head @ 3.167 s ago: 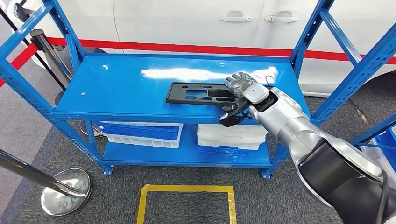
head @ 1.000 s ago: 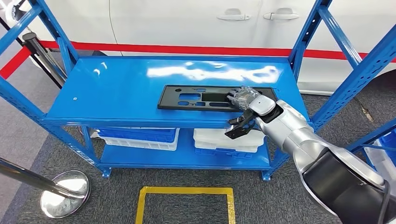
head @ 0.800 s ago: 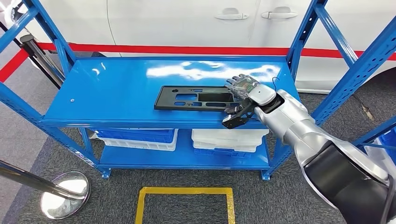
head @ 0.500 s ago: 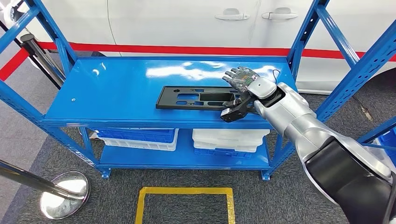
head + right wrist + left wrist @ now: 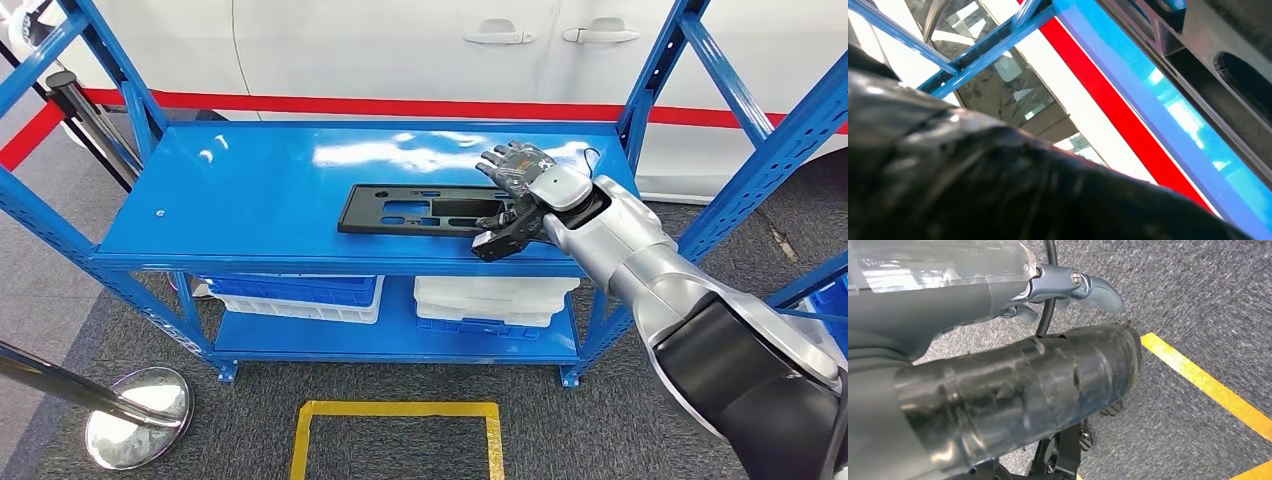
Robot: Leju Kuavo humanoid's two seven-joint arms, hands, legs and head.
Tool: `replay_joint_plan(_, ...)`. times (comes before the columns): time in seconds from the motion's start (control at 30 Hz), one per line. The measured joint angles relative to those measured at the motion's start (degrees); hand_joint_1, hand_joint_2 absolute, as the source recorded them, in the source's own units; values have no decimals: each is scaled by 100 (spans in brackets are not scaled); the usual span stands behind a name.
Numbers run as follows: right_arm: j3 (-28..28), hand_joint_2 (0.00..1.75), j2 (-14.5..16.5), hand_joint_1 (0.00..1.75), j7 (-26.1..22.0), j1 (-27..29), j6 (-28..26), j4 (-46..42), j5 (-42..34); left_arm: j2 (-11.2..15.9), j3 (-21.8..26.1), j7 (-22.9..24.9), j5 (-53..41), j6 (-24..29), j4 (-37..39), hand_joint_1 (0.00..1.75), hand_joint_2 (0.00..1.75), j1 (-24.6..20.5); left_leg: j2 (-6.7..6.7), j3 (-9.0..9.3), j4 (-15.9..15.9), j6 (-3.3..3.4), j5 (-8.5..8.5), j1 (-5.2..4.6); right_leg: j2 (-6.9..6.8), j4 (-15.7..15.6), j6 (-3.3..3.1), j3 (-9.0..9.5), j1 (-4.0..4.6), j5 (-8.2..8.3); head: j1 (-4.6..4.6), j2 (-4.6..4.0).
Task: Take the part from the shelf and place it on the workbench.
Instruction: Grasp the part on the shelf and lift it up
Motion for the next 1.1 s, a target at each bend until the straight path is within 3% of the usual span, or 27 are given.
replay_joint_plan(0.53, -8, 0, -1, 0, -17, 50, 42, 1, -49, 0, 0, 7, -20, -12, 0, 0, 0, -3, 0, 2, 0, 1, -4, 0, 0, 0, 0, 0, 1, 0, 0, 0)
replay_joint_plan(0.67, -8, 175, -3, 0, -25, 196, -28, 28, -44, 1, 0, 3, -45, -30, 0, 0, 0, -6, 0, 2, 0, 2, -5, 0, 0, 0, 0, 0, 1, 0, 0, 0)
replay_joint_plan(1.1, -8, 175, -1, 0, -150, 455, -160, 219, -33, 8, 0, 81, -114, -37, 0, 0, 0, -19, 0, 1, 0, 2, -6, -1, 0, -1, 0, 0, 0, -1, 0, -1)
